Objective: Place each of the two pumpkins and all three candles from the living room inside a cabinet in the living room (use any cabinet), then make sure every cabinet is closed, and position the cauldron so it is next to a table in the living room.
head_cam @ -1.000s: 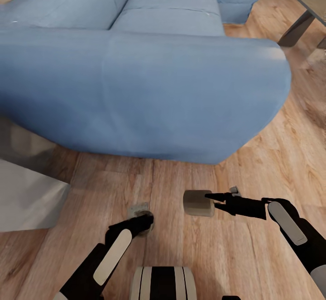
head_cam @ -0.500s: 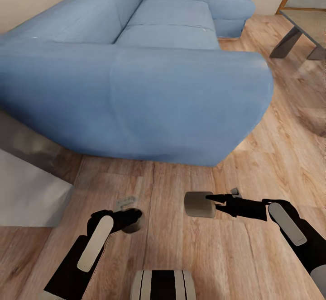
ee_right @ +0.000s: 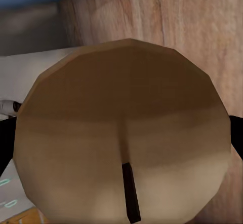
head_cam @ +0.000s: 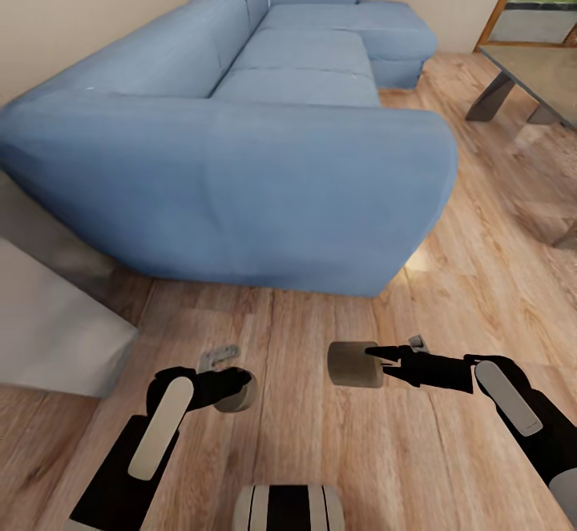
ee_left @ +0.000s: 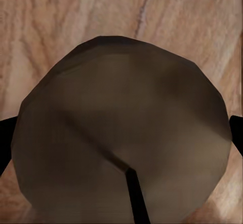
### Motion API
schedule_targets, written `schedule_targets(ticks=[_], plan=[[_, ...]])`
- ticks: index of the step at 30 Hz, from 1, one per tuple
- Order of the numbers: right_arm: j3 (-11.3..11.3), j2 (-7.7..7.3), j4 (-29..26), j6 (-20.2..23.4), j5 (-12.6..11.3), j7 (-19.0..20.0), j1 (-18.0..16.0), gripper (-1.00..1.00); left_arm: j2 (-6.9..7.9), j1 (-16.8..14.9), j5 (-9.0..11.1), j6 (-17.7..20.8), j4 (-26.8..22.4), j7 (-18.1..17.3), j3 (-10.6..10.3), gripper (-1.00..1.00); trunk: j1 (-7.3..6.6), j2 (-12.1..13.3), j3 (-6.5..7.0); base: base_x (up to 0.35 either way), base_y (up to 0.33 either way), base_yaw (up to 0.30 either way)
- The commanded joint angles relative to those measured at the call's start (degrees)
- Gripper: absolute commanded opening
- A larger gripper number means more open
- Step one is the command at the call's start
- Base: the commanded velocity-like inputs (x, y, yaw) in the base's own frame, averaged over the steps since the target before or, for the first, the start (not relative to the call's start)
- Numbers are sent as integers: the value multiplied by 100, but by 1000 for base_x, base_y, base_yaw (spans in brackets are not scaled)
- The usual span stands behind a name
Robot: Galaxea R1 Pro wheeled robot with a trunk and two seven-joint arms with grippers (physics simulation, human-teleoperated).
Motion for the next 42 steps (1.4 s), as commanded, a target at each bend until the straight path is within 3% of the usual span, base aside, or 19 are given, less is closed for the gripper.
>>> schedule_targets(ticks=[1,8,20,42], plan=[[8,-4,1,2,51,48,-5,-100,-2,7,60,13,-4,59,-5,-100,-4,0,19,-40,0,0],[8,21,5,0,365,48,-4,-100,16,22,60,18,-29,61,-7,-100,-22,9,174,-204,0,0],[8,28,5,0,400,57,-3,-100,-23,23,60,18,-46,61,-47,-100,-53,25,474,-326,0,-83],[2,16,82,0,402,55,-5,-100,-37,23,60,18,-44,61,-123,-100,-53,25,611,-18,-11,-238]])
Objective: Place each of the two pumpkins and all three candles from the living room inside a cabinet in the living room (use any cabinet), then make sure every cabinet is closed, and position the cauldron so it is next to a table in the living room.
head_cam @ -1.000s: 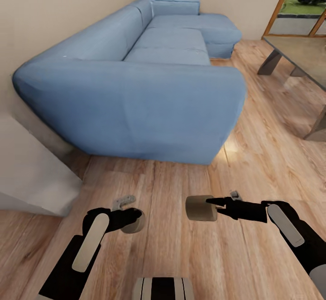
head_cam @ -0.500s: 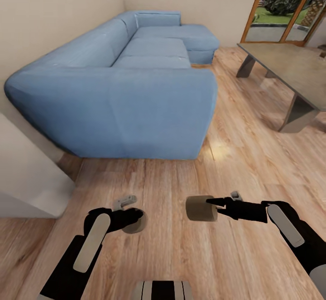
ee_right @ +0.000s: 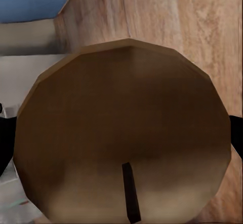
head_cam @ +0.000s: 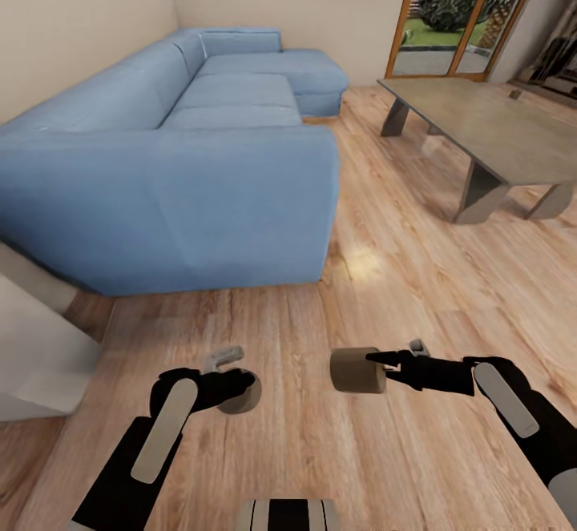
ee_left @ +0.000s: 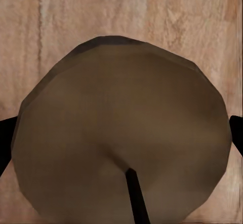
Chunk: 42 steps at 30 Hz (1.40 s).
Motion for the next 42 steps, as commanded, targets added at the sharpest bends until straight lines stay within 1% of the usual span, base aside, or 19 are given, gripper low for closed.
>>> schedule_targets(ticks=[1,4,6,12,20,25,33,35,36,37,39,42], plan=[[7,1,30,14,-13,51,-6,-100,1,-2,60,4,-13,59,-76,-100,-1,-2,2,0,-79,-242],[6,2,77,14,-12,52,-5,-100,12,-2,57,4,-39,61,-179,-100,-1,-2,20,0,-36,-242],[6,-1,87,14,-12,52,-5,-100,13,-2,56,4,-51,64,-197,-100,-1,-2,32,0,-9,-242],[6,-9,93,14,-12,52,-5,-100,11,-2,56,4,-58,66,-210,-100,-1,-2,69,0,-66,-242],[-10,-4,240,12,-18,52,-6,-100,7,-2,56,4,-58,73,-219,-100,-1,-2,117,0,-256,-242],[-11,-8,274,7,-17,55,-5,-100,7,-2,56,4,-58,72,-262,-100,-1,-2,147,0,-238,-242],[-6,-29,342,-81,-21,108,-5,-100,-6,-2,70,4,-66,59,-302,-100,-1,-2,195,0,-34,-243],[-9,-29,386,-86,-25,116,-5,-100,-7,-2,125,4,-67,56,-332,-100,-7,1,252,0,-2,-243],[-12,-30,423,-88,-30,118,-5,-100,-5,-2,188,4,-69,56,-355,-100,-9,2,280,0,-1,-243],[-16,-30,478,-90,-39,120,-5,-100,-2,-2,293,4,-72,57,-400,-100,-12,3,308,0,0,-243],[-18,-30,548,-101,-47,123,-7,-100,4,-2,405,4,-72,60,-436,-100,-17,6,364,0,0,-243],[-22,-30,610,-107,-61,130,-6,-100,14,-2,475,10,-69,60,-449,-100,-25,10,449,0,0,-243]])
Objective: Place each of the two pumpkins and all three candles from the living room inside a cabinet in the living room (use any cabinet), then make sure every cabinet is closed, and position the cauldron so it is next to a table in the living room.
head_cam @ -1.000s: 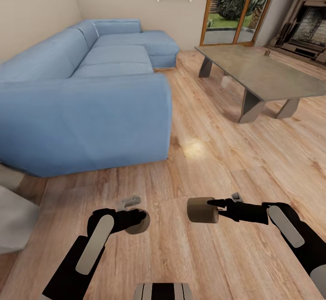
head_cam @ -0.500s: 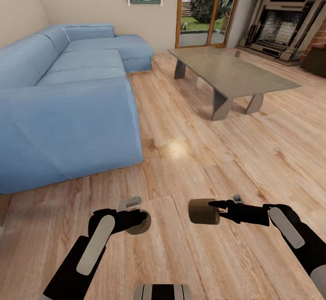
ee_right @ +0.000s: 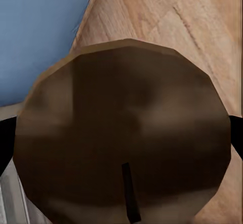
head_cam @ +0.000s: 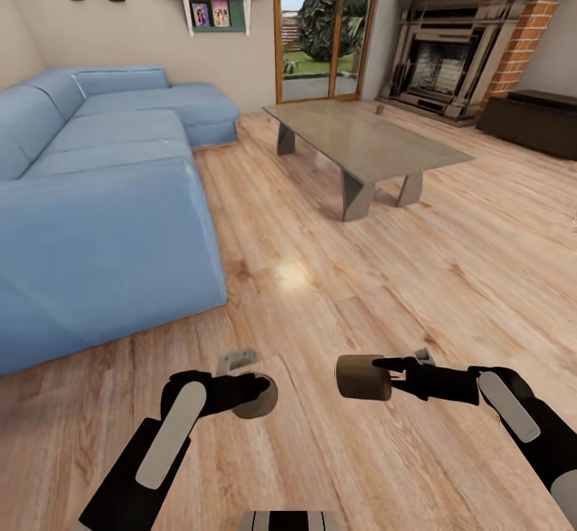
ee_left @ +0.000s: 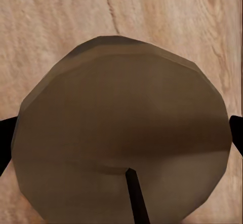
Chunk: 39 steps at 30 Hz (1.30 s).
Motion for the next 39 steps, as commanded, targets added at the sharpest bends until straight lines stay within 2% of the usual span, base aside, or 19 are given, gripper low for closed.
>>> schedule_targets(ticks=[1,3,7,9,13,16,19,21,23,30,39], plan=[[9,-4,14,5,22,45,-6,-100,4,-2,77,6,-6,57,-1,-100,-3,0,24,0,0,-243],[-10,-4,26,4,18,48,-6,-100,13,-2,89,7,-5,56,0,-100,-9,2,81,0,0,-243],[-416,-11,33,8,38,47,-6,-100,26,-2,106,8,-2,54,19,-100,-19,8,194,0,0,-243],[-517,-14,41,11,47,43,-6,-100,40,-2,342,8,-2,54,19,-100,-24,10,250,0,0,-242],[-579,-7,272,9,28,43,-7,-100,127,-2,945,64,3,69,11,-100,-34,16,363,0,0,-242],[-634,-4,437,-12,19,51,-7,-100,173,-2,1063,151,4,72,29,-100,-42,20,447,0,0,-243],[-883,-7,476,-98,28,49,-6,-100,183,-2,1107,174,4,73,39,-100,-50,24,532,0,0,-242],[-1069,-11,491,-127,31,47,-7,-100,193,-2,1226,184,4,73,47,-100,-55,26,588,0,0,-243],[-1115,-12,498,-132,29,46,-7,-100,216,-2,1366,189,4,73,55,-100,-60,29,645,0,0,-243],[-1154,-12,536,-136,18,46,-6,-100,436,-2,2093,192,19,73,46,-100,-78,39,842,0,0,-242],[-1156,-8,676,-141,12,46,-8,-100,458,-11,2413,192,76,73,44,-100,-101,51,1095,0,0,-242]])
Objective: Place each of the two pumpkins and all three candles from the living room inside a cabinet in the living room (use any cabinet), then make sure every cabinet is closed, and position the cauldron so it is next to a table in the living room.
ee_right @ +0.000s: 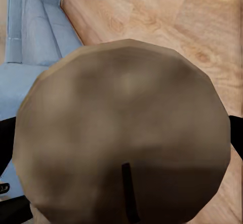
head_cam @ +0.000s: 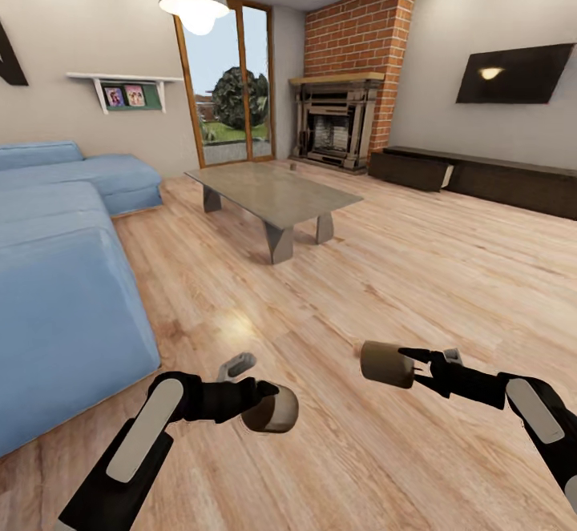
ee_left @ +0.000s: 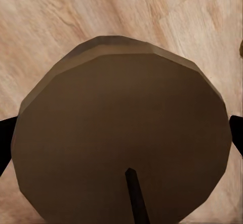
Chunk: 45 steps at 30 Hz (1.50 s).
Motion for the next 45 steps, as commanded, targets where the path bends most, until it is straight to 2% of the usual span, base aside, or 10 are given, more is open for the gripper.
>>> schedule_targets(ticks=[1,6,10,13,22,27,34,45], plan=[[-16,1,10,39,-18,33,-5,-100,2,-3,117,-8,-4,58,-10,-100,-4,-1,24,0,0,-242],[-28,5,55,39,-19,33,-5,-100,-2,-18,227,-8,0,56,-11,-100,-17,6,164,0,0,-240],[-268,2,63,43,-13,20,-4,-100,-3,-21,240,-8,0,54,-10,-100,-27,11,270,0,0,-217],[-344,1,68,43,-9,10,-3,-100,-3,-23,286,-8,-1,52,-14,-100,-35,15,348,0,0,-229],[-369,-2,70,43,-10,-10,-4,-100,5,-22,368,-8,-35,45,-16,-100,-58,28,573,0,0,-257],[-373,-2,70,43,-10,-45,-7,-100,19,-21,584,-8,-74,39,-45,-100,-58,28,574,0,0,-205],[-373,-2,70,40,-10,-20,-5,-100,130,-21,606,-8,-79,40,-34,-100,-58,28,574,127,-51,-29],[-376,-1,70,40,-10,-4,-5,-100,137,-21,607,-8,-79,40,-57,-100,-58,28,574,289,-142,0]])
